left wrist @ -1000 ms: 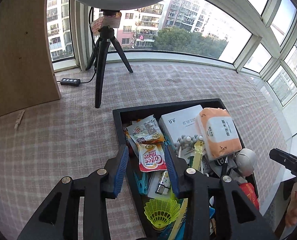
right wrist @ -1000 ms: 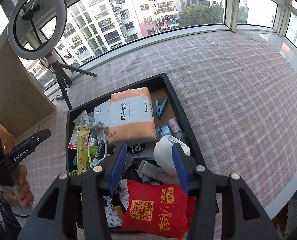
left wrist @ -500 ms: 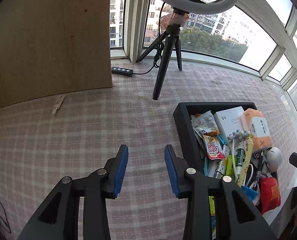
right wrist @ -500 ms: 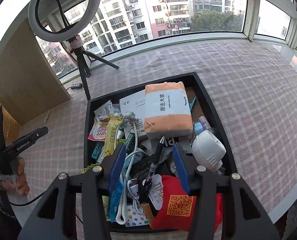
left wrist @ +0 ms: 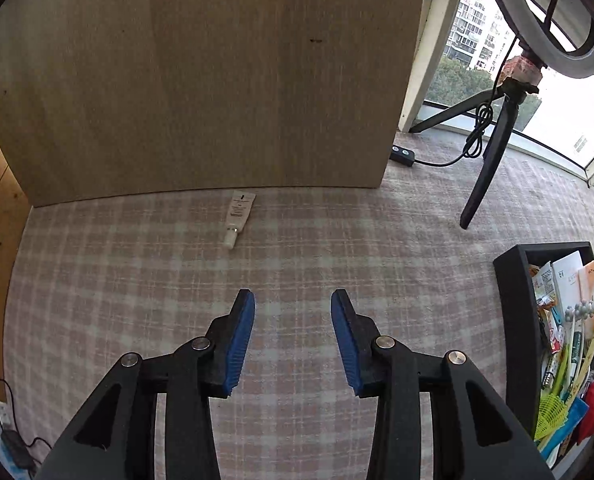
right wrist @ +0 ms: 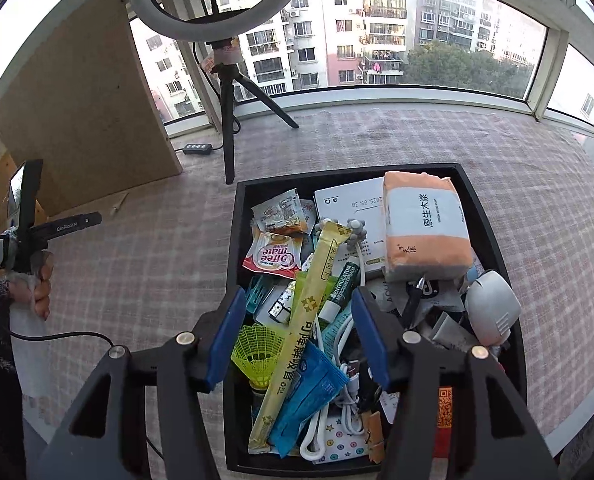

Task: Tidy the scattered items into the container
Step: 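Move the left gripper to the small white tube and grasp it, then carry the white tube to the black tray and open the left gripper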

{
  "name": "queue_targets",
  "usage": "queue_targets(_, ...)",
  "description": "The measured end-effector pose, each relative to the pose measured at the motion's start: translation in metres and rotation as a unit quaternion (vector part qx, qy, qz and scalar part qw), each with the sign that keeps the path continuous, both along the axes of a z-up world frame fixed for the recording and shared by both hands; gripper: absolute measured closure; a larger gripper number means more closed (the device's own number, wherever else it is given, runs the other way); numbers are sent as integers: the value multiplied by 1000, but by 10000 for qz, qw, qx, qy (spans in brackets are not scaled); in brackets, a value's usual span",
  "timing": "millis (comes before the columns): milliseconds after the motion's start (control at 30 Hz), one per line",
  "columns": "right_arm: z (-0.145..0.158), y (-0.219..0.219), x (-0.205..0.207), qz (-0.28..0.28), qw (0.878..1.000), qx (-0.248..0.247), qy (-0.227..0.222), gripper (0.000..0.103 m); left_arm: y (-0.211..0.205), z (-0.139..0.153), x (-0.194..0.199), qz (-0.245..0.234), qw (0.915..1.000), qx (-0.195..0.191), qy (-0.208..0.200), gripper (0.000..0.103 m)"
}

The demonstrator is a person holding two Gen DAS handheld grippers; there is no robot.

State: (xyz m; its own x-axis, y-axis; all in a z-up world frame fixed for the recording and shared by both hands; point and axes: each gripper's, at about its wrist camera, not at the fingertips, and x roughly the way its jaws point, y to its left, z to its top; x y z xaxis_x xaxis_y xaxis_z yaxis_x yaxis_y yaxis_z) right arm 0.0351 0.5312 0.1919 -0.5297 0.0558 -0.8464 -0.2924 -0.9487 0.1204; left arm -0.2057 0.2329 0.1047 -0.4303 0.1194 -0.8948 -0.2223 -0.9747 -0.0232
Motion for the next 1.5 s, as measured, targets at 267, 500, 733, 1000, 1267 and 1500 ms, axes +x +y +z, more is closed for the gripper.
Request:
queue_targets(267,-20,-8,3,-174,9990,-381,-145,48,-25,-40,-69,149,9989,-276,-358,65)
queue_targets(500,-29,-4,13,-393,9980,-398,-307,48,-22,-71,-103,262,9966,-83,-777,65)
queue_targets(733,-39,6,17,-569,9961,-474,-475,48,-7,-82,-116,177,9969,-250,-721,65)
queue_targets(1000,-42,10,20,-676,9950,-530,-505,48,15,-89,-118,147,9973,-357,-631,75)
queue_targets(1267,-37,17,26,-803,9943,-584,-377,48,21,-96,-92,259,9963,-310,-765,83)
queue_targets(1500,-30,34,47,-1053,9923,-618,-229,48,40,-74,-44,48,9981,-92,-612,83)
